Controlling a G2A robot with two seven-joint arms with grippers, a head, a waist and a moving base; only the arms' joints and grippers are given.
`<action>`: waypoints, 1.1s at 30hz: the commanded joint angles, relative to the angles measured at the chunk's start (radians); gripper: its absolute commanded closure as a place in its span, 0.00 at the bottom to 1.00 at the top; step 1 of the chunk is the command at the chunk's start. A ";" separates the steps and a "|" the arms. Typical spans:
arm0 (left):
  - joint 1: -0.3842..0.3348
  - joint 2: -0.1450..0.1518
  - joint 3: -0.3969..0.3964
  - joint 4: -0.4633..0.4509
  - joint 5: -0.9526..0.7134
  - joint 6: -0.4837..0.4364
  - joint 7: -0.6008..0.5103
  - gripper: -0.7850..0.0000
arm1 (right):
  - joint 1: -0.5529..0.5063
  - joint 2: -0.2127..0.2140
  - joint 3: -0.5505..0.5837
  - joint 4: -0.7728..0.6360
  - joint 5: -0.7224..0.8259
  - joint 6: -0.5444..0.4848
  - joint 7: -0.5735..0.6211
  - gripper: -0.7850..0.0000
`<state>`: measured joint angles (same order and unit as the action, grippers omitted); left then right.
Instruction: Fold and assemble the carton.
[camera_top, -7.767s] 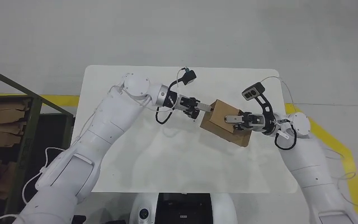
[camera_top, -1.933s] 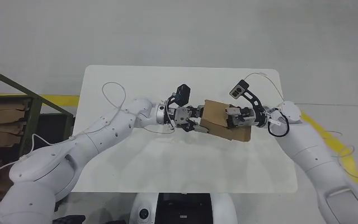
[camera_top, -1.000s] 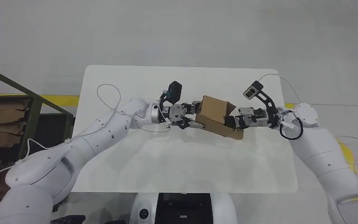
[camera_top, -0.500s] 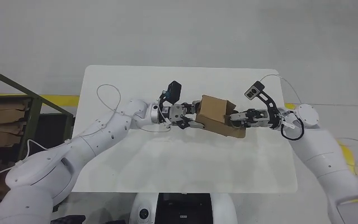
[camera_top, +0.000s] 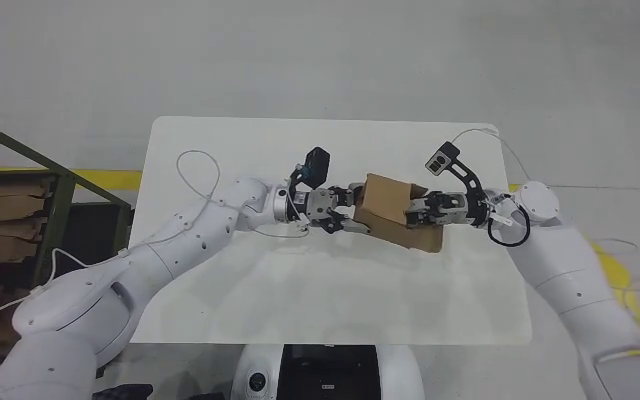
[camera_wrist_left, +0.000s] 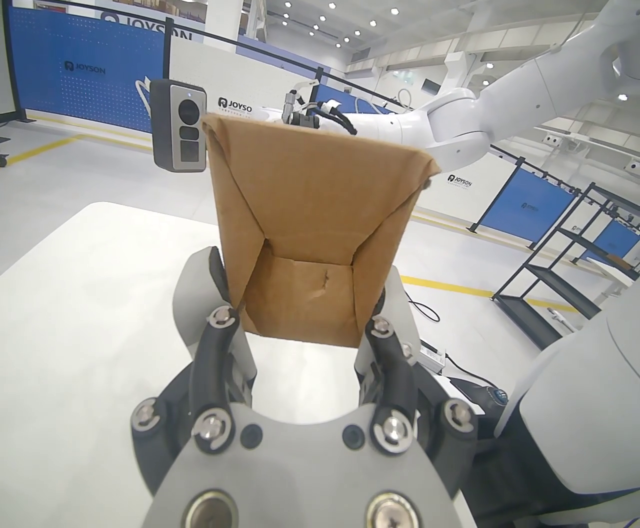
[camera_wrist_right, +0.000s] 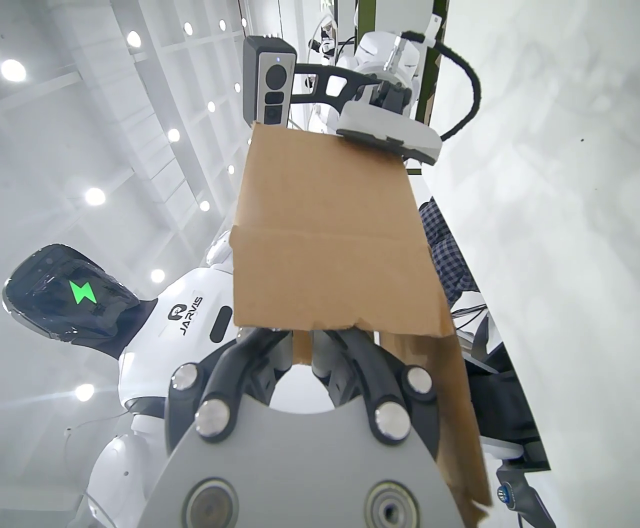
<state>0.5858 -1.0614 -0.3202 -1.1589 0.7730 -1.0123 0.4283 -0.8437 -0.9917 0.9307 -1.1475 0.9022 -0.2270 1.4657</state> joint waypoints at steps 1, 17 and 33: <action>-0.001 -0.002 0.000 0.002 -0.003 0.000 -0.005 0.50 | -0.002 -0.004 -0.004 -0.014 -0.009 0.006 -0.010 1.00; -0.003 -0.013 0.002 0.005 -0.021 0.000 -0.022 0.50 | -0.002 -0.042 -0.031 -0.014 0.000 -0.001 -0.029 1.00; -0.006 -0.015 0.008 0.004 -0.029 0.000 -0.023 0.50 | 0.013 -0.076 -0.044 -0.002 -0.002 0.002 -0.034 1.00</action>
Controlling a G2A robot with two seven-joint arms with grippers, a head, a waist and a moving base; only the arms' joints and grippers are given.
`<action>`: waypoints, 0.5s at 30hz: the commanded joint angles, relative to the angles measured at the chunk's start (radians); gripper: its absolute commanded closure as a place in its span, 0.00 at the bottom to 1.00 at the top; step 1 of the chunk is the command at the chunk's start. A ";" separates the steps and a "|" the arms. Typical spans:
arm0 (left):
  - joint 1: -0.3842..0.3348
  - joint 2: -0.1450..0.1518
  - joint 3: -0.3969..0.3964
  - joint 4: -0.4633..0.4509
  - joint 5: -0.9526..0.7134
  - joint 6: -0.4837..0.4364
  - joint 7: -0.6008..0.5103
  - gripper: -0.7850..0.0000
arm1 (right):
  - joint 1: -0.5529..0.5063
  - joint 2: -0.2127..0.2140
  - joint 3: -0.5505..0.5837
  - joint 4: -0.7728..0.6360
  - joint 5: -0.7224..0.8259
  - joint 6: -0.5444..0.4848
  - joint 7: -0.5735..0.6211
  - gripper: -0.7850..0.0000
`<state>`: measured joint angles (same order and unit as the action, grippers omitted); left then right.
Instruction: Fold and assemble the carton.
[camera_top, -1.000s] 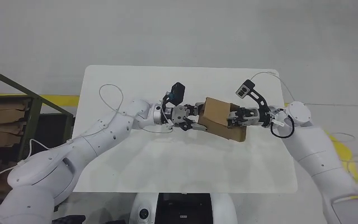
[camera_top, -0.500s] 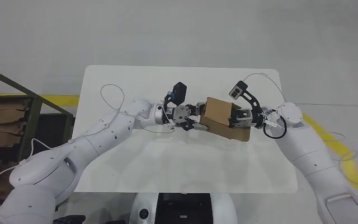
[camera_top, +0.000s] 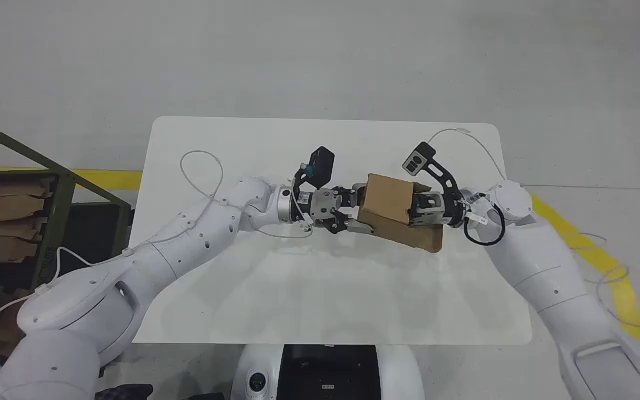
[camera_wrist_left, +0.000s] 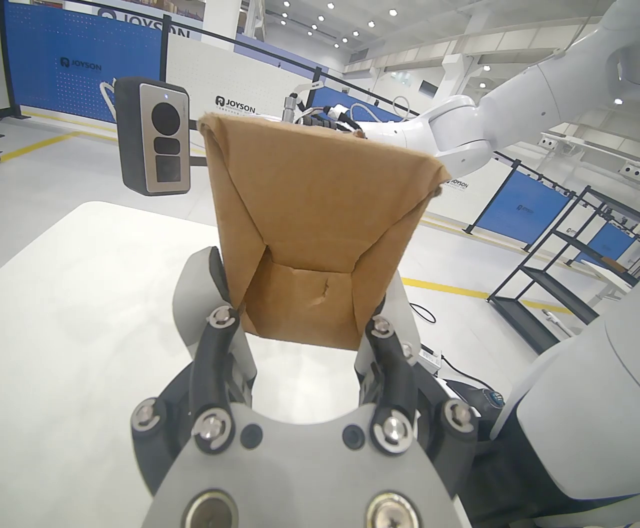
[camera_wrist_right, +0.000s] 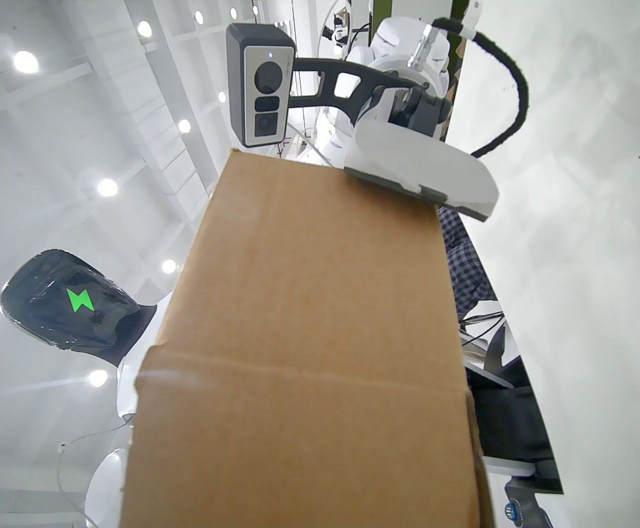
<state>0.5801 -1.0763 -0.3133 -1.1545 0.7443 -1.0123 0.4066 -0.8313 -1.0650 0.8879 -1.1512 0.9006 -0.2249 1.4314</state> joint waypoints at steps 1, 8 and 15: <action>-0.001 0.000 0.001 0.000 -0.002 0.000 -0.001 0.50 | 0.001 -0.004 -0.003 0.002 -0.002 0.000 0.002 1.00; -0.004 -0.001 0.006 0.001 -0.013 0.000 -0.006 0.50 | 0.001 -0.016 -0.003 0.018 0.001 -0.005 0.009 1.00; -0.005 -0.003 0.011 0.004 -0.022 0.000 -0.007 0.50 | -0.011 -0.009 0.045 0.036 -0.005 -0.013 0.031 1.00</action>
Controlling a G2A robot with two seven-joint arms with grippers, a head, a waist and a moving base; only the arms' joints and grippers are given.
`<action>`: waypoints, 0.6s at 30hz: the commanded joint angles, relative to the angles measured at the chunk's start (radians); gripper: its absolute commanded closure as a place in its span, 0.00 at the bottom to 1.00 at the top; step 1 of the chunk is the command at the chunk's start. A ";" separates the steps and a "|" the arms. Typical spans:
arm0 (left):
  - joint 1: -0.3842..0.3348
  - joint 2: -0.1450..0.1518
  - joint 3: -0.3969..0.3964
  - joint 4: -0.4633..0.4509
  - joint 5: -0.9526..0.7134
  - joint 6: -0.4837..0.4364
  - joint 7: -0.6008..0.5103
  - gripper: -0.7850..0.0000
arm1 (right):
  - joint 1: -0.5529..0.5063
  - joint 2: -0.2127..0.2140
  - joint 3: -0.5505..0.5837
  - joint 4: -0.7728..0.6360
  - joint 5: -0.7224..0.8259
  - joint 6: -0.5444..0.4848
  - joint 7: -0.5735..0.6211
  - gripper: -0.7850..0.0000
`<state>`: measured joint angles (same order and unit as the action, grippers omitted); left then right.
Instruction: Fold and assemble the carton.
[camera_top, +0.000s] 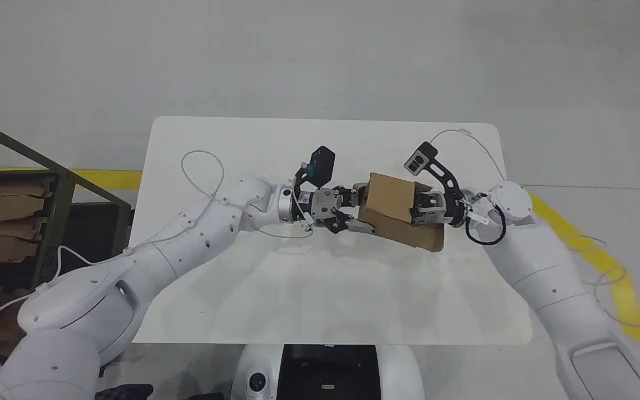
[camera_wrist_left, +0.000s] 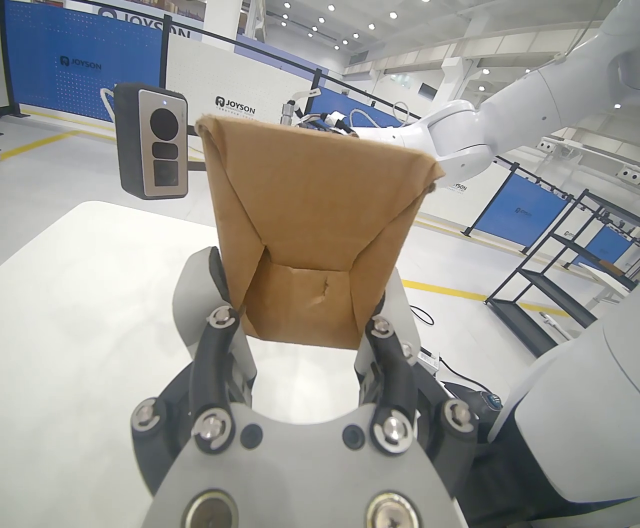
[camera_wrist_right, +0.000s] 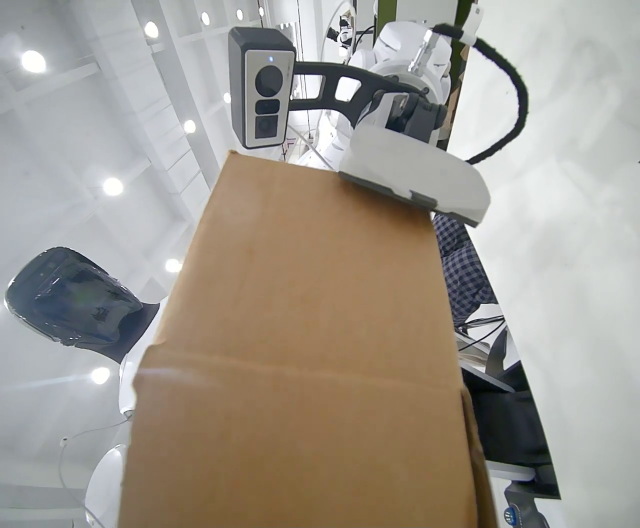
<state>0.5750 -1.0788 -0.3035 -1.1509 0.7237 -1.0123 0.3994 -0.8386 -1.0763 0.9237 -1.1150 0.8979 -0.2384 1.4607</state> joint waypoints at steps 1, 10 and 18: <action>0.000 0.000 0.001 0.001 -0.002 0.000 0.001 0.50 | -0.007 0.004 0.017 -0.001 -0.004 0.002 0.003 1.00; -0.003 -0.002 0.006 0.008 -0.007 0.000 0.003 0.50 | -0.035 0.000 0.033 -0.046 -0.005 0.004 -0.007 1.00; -0.007 -0.004 0.009 0.010 -0.009 0.000 0.003 0.50 | -0.018 -0.024 0.000 -0.033 -0.003 0.002 -0.025 1.00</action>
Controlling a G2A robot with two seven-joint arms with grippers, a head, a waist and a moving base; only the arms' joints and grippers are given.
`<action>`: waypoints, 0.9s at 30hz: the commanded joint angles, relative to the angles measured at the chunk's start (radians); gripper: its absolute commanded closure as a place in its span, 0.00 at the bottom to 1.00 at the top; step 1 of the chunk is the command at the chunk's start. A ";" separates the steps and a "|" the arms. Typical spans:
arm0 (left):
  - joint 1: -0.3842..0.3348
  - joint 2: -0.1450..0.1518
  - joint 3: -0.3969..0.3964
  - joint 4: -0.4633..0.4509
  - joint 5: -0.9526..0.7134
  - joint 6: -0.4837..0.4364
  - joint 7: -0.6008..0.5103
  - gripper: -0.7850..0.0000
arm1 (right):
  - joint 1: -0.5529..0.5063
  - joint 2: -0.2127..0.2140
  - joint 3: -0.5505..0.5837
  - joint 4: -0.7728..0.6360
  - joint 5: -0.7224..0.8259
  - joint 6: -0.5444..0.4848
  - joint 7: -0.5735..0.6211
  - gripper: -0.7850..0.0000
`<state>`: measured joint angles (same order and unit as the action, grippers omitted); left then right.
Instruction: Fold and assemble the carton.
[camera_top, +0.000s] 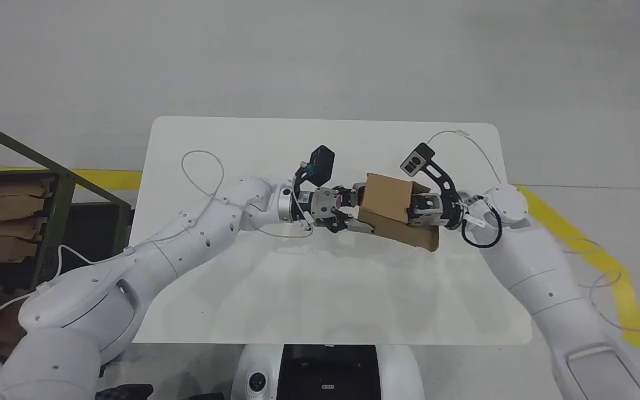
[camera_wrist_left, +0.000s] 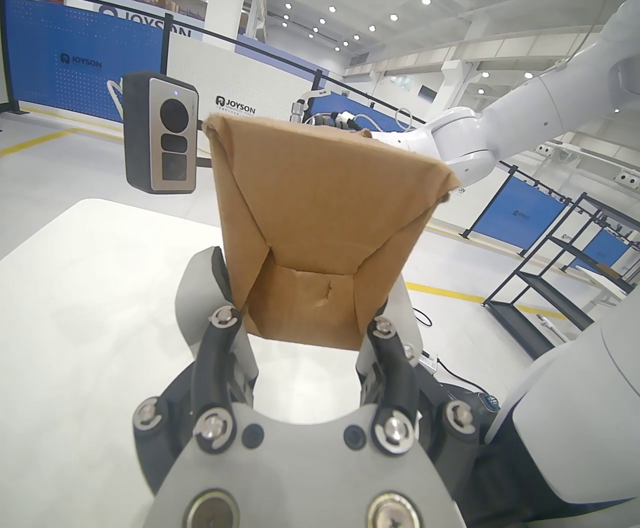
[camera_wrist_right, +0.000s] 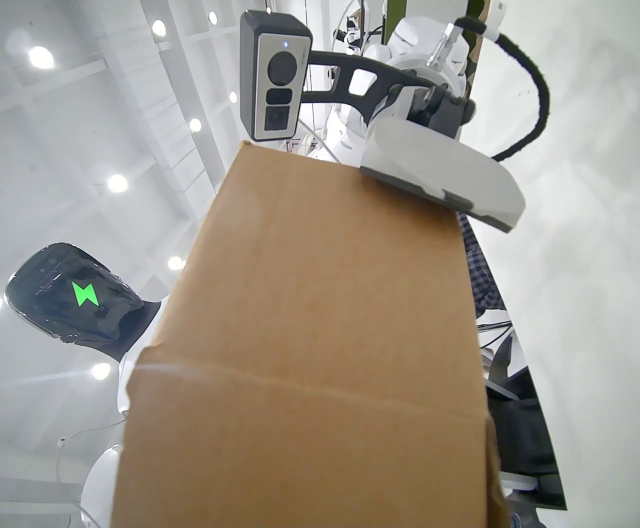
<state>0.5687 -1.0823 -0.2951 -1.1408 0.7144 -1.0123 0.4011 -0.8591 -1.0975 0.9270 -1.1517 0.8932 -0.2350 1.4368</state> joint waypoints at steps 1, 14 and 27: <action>0.000 0.000 0.001 0.000 -0.001 0.000 0.002 0.50 | 0.005 -0.006 -0.005 0.007 0.002 -0.003 -0.003 1.00; -0.005 0.001 0.010 0.001 -0.011 0.000 0.005 0.51 | 0.015 -0.031 -0.014 0.036 0.011 -0.011 -0.009 1.00; -0.008 0.004 0.017 0.003 -0.019 0.000 0.015 0.51 | -0.008 -0.025 0.058 0.071 0.030 -0.023 0.029 1.00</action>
<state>0.5603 -1.0785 -0.2789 -1.1376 0.6953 -1.0123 0.4145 -0.8630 -1.1249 0.9753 -1.0793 0.9258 -0.2582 1.4642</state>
